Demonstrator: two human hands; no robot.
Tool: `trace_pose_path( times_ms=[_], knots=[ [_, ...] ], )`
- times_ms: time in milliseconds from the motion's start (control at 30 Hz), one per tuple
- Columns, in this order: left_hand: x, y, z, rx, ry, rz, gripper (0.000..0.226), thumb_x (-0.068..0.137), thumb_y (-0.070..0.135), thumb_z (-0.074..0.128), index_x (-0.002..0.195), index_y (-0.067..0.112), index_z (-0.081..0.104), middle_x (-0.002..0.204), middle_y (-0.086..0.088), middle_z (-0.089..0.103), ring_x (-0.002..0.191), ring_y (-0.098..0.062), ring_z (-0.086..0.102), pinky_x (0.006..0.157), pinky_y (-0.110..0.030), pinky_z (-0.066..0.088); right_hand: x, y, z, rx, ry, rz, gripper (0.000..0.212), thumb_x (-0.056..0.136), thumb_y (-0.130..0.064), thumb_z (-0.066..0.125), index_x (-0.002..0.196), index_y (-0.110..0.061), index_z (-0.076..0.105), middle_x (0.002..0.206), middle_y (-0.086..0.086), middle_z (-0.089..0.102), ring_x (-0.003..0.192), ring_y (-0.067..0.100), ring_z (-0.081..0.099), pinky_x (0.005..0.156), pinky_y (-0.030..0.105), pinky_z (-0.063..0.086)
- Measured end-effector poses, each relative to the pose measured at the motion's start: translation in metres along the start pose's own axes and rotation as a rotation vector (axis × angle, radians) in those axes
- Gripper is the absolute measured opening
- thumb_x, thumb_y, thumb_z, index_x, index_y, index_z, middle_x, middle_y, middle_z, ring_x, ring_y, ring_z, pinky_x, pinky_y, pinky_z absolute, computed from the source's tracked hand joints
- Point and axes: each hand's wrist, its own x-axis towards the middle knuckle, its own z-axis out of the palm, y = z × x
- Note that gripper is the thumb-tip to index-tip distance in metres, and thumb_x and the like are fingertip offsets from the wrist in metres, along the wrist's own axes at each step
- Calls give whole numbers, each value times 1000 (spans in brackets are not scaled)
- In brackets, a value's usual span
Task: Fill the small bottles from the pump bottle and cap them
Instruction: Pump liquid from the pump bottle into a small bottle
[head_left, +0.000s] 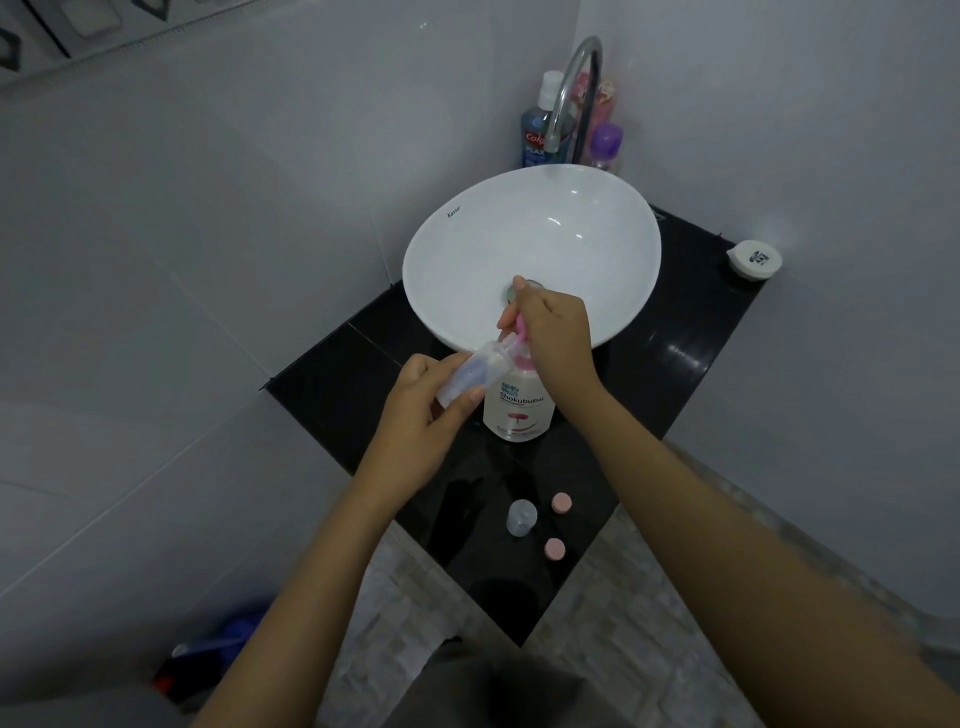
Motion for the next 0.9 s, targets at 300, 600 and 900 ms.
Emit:
trace_pose_path(
  times_ms=[300,600,900],
  knots=[
    [-1,-5,6,-45,-27,-31,33,93,34,51,126,39,50,96,-1,49,84,-1,47,74,-9,35,-4,6,3,-36,7,64,49,100,-27,42,70,-3,72,62,-4,65,63,11,59,77,34,52],
    [-4,-2,4,-92,-48,-53,36,93,38,49,129,34,53,99,-3,52,86,-3,48,74,-13,34,-2,-9,-2,-63,-47,115,46,99,-28,43,79,2,71,72,6,69,71,17,65,57,22,52],
    [-7,-4,8,-89,-66,-63,33,93,38,49,126,37,53,96,-3,50,85,-2,47,73,-15,33,-5,2,1,-136,-24,102,46,99,-26,39,81,-2,74,61,-14,66,68,11,59,81,32,50]
  ],
)
